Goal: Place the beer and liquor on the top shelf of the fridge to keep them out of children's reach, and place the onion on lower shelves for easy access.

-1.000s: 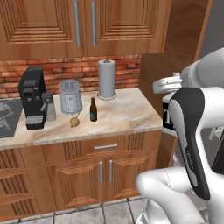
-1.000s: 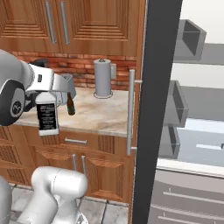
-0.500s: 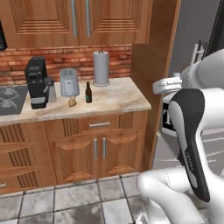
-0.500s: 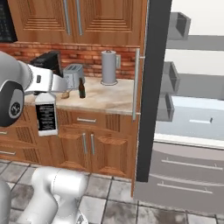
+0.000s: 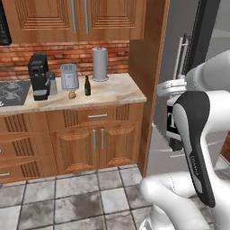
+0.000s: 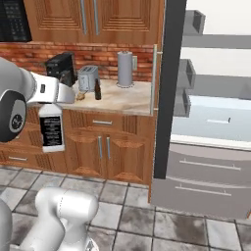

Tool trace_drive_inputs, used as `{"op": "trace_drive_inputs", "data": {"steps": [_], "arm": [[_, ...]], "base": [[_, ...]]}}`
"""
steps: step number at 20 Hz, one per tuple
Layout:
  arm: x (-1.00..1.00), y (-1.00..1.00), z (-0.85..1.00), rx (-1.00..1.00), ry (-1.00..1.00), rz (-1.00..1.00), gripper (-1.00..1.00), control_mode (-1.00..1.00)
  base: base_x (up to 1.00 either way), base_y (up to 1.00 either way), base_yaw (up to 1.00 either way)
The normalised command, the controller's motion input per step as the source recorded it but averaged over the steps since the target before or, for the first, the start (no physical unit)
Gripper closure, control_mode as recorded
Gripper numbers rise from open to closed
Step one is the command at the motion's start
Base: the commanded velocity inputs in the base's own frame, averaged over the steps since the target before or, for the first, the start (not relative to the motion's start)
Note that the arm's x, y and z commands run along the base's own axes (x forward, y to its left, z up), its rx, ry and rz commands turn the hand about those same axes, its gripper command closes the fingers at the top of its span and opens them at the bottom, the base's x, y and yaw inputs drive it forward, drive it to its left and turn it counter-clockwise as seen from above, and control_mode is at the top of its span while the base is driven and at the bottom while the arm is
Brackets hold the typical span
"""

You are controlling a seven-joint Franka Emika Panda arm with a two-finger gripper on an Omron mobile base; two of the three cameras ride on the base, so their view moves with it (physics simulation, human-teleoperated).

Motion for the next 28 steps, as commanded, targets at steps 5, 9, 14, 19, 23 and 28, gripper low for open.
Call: {"op": "trace_drive_inputs", "data": {"steps": [5,9,14,19,23,28], "arm": [[0.0,0.0,0.0,0.0,0.0,0.0,1.0,1.0],[0.0,0.0,0.0,0.0,0.0,0.0,1.0,1.0],[0.0,0.0,0.0,0.0,0.0,0.0,1.0,1.0],[0.0,0.0,0.0,0.0,0.0,0.0,1.0,1.0],[0.0,0.0,0.0,0.0,0.0,0.0,1.0,1.0],[0.0,0.0,0.0,0.0,0.0,0.0,1.0,1.0]], "base": [[-0.14,-0.53,0.0],[0.0,-0.66,0.0],[0.0,-0.79,0.0],[0.0,-0.8,0.0],[0.0,-0.77,0.0],[0.0,-0.75,0.0]]}}
